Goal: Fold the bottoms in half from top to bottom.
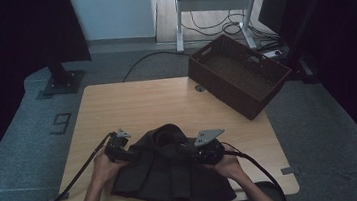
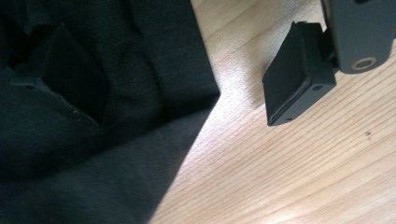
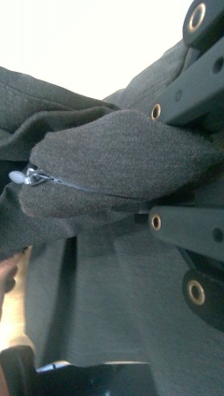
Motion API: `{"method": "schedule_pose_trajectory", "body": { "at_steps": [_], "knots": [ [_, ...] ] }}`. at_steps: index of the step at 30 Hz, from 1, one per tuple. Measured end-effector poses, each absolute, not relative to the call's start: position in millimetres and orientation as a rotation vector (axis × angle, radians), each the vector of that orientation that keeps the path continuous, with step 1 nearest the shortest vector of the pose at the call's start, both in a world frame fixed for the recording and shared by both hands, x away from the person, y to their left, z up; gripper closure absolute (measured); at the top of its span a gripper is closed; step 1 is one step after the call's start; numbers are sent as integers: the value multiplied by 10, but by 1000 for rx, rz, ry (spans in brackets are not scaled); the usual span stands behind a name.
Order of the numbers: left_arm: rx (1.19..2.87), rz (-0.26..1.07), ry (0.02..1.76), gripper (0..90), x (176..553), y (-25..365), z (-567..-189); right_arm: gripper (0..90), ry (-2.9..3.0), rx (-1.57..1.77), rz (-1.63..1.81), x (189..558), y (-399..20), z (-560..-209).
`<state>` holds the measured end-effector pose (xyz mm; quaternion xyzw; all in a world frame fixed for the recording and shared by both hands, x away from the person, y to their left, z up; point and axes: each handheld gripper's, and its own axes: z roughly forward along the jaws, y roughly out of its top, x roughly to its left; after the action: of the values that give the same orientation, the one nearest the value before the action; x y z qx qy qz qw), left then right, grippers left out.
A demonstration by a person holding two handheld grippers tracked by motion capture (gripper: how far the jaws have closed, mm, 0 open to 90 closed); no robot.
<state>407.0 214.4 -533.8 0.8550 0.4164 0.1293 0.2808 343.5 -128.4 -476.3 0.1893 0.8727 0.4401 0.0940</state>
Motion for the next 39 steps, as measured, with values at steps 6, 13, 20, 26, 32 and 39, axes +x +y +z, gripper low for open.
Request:
{"method": "schedule_pose_trajectory", "body": {
  "at_steps": [6, 13, 20, 26, 32, 39],
  "knots": [
    [2253, 331, 1143, 141, 4064, 2181, -5364, 753, 2655, 553, 1274, 3306, -1299, -5004],
    [2255, 341, 1122, 139, 4054, 2190, -5347, 572, 2676, 546, 1229, 3187, -1351, -5167],
    [2265, 359, 1094, 115, 4009, 2233, -5257, 372, 2687, 599, 1221, 3076, -1556, -5122],
    [2185, 381, 1083, 113, 3956, 2366, -5013, 339, 2668, 608, 1170, 3006, -1816, -4985],
    [2128, 418, 1040, 123, 4032, 2312, -4652, 386, 2549, 715, 1174, 3139, -2033, -4762],
    [2171, 365, 930, 98, 4266, 1830, -4451, 299, 2466, 841, 1176, 3493, -1732, -4669]
  ]
}}
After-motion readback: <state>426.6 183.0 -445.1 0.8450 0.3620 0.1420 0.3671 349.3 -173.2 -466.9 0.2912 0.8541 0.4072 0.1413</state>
